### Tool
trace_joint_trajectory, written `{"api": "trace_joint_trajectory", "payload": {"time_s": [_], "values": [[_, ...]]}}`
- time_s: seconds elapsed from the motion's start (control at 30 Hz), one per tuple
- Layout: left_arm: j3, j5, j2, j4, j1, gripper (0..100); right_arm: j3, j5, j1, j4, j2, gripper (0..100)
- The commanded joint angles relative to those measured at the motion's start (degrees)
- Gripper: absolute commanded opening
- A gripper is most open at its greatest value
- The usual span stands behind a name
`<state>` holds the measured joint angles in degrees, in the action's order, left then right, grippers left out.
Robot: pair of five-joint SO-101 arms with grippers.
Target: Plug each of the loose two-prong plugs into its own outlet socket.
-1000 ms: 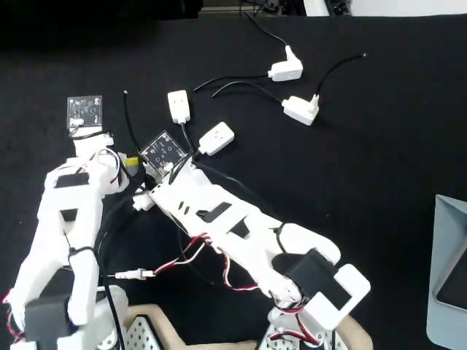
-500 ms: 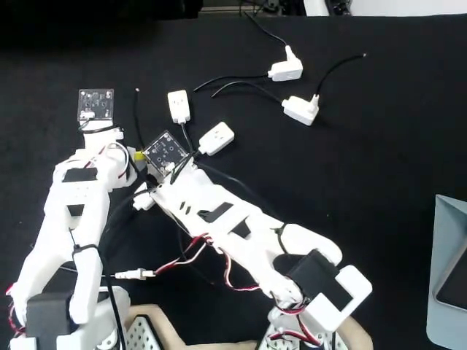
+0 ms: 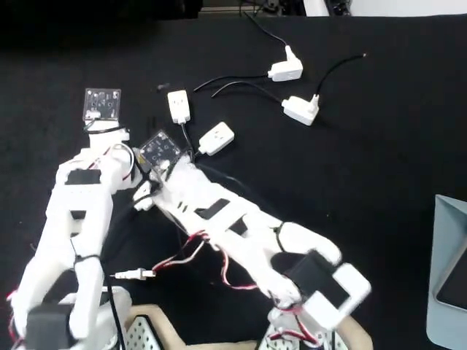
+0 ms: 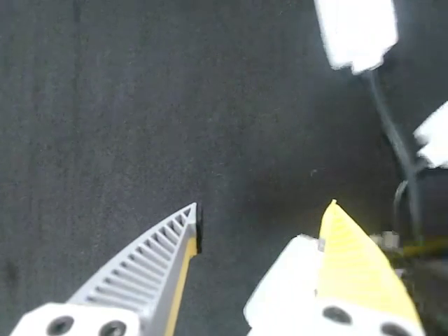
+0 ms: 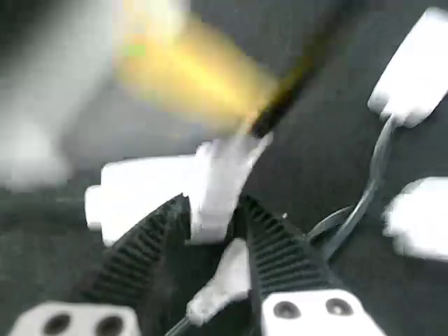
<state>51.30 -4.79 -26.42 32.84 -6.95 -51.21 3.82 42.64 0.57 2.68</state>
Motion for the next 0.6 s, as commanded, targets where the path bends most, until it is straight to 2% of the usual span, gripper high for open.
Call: {"api": "trace_joint_trajectory", "payload": {"time_s": [0.0,0.3,0.47,0.57], "values": [[1.8,-2.1,-6.8,0.4,1.0,28,2.1,-0.3,-0.9,2.0,-0.5,10.4],[2.8,-2.1,-8.0,0.4,0.7,28,1.1,-0.4,-1.0,2.4,-4.5,9.3],[2.7,-1.8,-8.0,0.4,-1.6,28,1.3,-0.4,-4.2,2.4,-5.1,9.3],[2.7,-1.8,-8.4,0.5,-4.6,28,4.2,-5.6,-6.8,4.3,-5.1,9.3]]}}
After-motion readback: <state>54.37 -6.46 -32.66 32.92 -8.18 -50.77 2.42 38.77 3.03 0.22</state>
